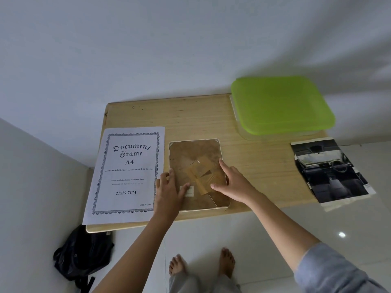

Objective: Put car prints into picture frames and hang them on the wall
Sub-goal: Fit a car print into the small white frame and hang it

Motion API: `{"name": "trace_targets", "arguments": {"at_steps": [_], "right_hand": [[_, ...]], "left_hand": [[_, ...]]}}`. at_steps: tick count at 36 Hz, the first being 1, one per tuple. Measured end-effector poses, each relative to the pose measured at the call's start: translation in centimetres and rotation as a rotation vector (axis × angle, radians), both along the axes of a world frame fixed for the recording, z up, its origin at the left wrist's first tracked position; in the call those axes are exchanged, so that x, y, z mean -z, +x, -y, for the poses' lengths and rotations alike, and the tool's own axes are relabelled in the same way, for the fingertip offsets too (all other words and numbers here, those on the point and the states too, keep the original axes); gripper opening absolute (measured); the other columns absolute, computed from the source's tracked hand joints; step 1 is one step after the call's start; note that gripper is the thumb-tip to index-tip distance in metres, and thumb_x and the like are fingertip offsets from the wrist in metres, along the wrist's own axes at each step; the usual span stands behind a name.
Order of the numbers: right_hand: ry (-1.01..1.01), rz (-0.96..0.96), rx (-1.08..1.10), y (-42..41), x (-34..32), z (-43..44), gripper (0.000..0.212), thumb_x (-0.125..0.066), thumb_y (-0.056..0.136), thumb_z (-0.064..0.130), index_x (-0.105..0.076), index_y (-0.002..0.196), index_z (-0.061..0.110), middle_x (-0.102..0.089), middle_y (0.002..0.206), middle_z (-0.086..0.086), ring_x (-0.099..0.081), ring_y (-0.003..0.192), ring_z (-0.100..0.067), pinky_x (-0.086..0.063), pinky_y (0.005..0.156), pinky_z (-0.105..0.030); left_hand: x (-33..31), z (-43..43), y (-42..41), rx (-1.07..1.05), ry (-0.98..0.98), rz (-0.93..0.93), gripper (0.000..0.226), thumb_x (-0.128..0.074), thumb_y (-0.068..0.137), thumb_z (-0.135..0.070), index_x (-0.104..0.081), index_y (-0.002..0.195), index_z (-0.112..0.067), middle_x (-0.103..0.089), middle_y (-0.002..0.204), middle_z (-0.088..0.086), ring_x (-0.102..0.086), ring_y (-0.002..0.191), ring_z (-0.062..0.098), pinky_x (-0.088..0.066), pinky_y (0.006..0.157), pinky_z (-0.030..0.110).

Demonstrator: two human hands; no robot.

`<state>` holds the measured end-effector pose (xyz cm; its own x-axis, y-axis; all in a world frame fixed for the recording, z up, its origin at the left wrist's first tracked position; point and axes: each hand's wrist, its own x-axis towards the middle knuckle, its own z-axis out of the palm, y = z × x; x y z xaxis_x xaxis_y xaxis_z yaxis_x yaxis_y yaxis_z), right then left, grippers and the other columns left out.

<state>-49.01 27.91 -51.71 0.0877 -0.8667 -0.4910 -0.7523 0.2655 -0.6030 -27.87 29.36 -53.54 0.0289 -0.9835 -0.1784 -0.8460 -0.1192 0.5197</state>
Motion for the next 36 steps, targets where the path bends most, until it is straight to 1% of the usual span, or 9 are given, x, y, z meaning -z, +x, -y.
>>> {"name": "trace_targets", "arguments": {"at_steps": [3,5,7,12,19,25,29,33,36], "right_hand": [[0.077,0.082,-0.018,-0.8,-0.1,-0.4,0.102,-0.072,0.073,0.045,0.000,0.145,0.041,-0.036,0.113,0.008,-0.046,0.085,-0.005,-0.041,0.079,-0.024],[0.074,0.060,-0.036,-0.8,0.0,-0.5,0.104,-0.073,0.073,0.044,0.002,0.145,0.041,-0.036,0.110,0.007,-0.045,0.078,-0.004,-0.042,0.076,-0.023],[0.063,0.035,-0.047,-0.6,0.1,-0.5,0.105,-0.073,0.073,0.043,0.002,0.145,0.040,-0.036,0.107,0.006,-0.046,0.075,-0.007,-0.043,0.072,-0.023],[0.045,0.046,-0.036,-0.4,0.5,-0.6,0.104,-0.074,0.073,0.041,0.002,0.145,0.038,-0.034,0.106,0.004,-0.044,0.071,-0.009,-0.042,0.067,-0.022],[0.027,0.027,-0.047,-0.3,0.9,-0.4,0.104,-0.073,0.075,0.039,0.003,0.145,0.036,-0.033,0.106,0.003,-0.041,0.070,-0.007,-0.038,0.064,-0.020],[-0.016,0.011,-0.020,-0.1,1.1,-0.9,0.098,-0.071,0.076,0.040,-0.003,0.147,0.034,-0.036,0.111,0.004,-0.044,0.079,-0.011,-0.041,0.075,-0.026],[-0.035,0.002,-0.028,-0.2,0.8,-1.1,0.096,-0.070,0.077,0.041,-0.005,0.147,0.032,-0.036,0.115,0.003,-0.045,0.087,-0.012,-0.039,0.077,-0.023],[-0.088,-0.049,-0.038,0.3,0.4,-1.9,0.087,-0.065,0.082,0.041,-0.009,0.147,0.028,-0.033,0.115,0.000,-0.049,0.091,-0.017,-0.044,0.080,-0.027],[-0.180,-0.093,-0.026,0.9,0.6,-2.7,0.076,-0.061,0.084,0.042,-0.021,0.146,0.024,-0.030,0.121,0.000,-0.043,0.099,-0.016,-0.044,0.088,-0.030]], "left_hand": [[0.1,-0.2,0.9,0.063,0.060,-0.070,0.093,-0.060,0.079,-0.055,-0.015,0.147,-0.010,-0.026,0.141,0.007,-0.024,0.127,0.024,-0.035,0.104,0.040],[0.0,-0.4,1.3,0.105,0.095,-0.111,0.107,-0.067,0.071,-0.057,-0.011,0.148,-0.010,-0.021,0.143,0.004,-0.021,0.130,0.023,-0.029,0.108,0.041],[0.0,-0.5,1.5,0.119,0.113,-0.118,0.113,-0.071,0.067,-0.057,-0.009,0.148,-0.009,-0.019,0.144,0.003,-0.020,0.132,0.023,-0.027,0.110,0.041],[0.3,-0.3,1.1,0.089,0.121,-0.090,0.114,-0.073,0.065,-0.056,-0.011,0.148,-0.009,-0.024,0.140,0.006,-0.024,0.128,0.024,-0.030,0.109,0.040],[0.4,-0.2,1.0,0.081,0.124,-0.063,0.111,-0.073,0.067,-0.053,-0.009,0.147,-0.010,-0.025,0.137,0.008,-0.025,0.125,0.026,-0.029,0.107,0.039],[0.2,0.0,0.8,0.067,0.156,-0.062,0.109,-0.074,0.070,-0.049,-0.008,0.148,-0.011,-0.023,0.138,0.008,-0.024,0.125,0.027,-0.030,0.107,0.041],[-0.1,-0.1,0.6,0.084,0.158,-0.035,0.106,-0.070,0.073,-0.050,-0.006,0.148,-0.010,-0.019,0.141,0.008,-0.022,0.128,0.028,-0.029,0.107,0.042],[-0.2,-1.6,0.8,0.165,0.130,0.022,0.096,-0.050,0.085,-0.056,0.005,0.147,-0.008,-0.004,0.153,0.008,-0.013,0.136,0.028,-0.027,0.110,0.043],[0.0,-2.4,0.8,0.186,0.129,0.049,0.089,-0.037,0.089,-0.058,0.010,0.147,-0.010,0.008,0.156,0.006,-0.001,0.142,0.026,-0.027,0.109,0.047]]}}
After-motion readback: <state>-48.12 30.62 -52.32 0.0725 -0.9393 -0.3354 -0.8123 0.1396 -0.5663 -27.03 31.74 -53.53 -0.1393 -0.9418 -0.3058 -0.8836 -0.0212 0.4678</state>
